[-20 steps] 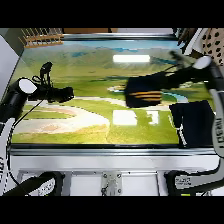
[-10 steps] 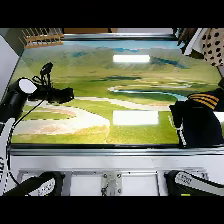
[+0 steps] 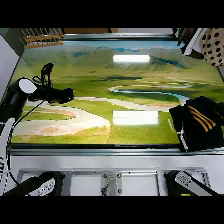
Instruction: Fold the clothes and pants, and hang the long-sleeved shirts on hangers.
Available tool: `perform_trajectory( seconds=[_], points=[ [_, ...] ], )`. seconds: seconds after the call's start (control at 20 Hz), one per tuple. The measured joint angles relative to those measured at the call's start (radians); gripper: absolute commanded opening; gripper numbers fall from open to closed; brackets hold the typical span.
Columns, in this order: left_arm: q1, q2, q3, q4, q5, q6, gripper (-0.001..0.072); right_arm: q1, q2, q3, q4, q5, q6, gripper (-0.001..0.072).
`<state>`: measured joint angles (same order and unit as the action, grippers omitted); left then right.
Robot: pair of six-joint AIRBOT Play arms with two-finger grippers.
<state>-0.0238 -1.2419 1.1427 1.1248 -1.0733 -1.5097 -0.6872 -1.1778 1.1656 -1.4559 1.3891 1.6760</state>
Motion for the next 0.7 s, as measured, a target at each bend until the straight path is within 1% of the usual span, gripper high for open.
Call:
perform_trajectory(
  seconds=[0.05,0.15,0.2,0.25,0.35,0.5,0.7],
  points=[
    [0.000,0.000,0.000,0.000,0.000,0.000,0.0005,0.000,0.003,-0.015,-0.006,0.005,0.000,0.0063],
    [0.000,0.000,0.000,0.000,0.000,0.001,0.0005,-0.001,0.006,-0.035,-0.023,0.027,0.001,0.0369],
    [0.000,0.000,0.000,0.000,0.000,0.001,0.0005,-0.001,0.008,-0.041,-0.031,0.043,0.001,0.0492],
    [0.000,0.000,0.000,0.000,0.000,0.003,0.0005,-0.001,0.009,-0.045,-0.038,0.056,0.001,0.0508],
    [0.000,0.000,0.000,0.000,0.000,0.003,0.0005,-0.001,0.018,-0.050,-0.046,0.090,-0.005,0.0508],
    [0.000,0.000,0.000,0.000,0.000,0.003,0.0005,0.009,0.095,-0.053,-0.048,0.086,-0.056,0.0508],
    [-0.009,0.000,0.000,0.000,0.000,0.003,0.0005,0.116,0.259,-0.055,0.077,-0.007,-0.159,0.0508]
  ],
)
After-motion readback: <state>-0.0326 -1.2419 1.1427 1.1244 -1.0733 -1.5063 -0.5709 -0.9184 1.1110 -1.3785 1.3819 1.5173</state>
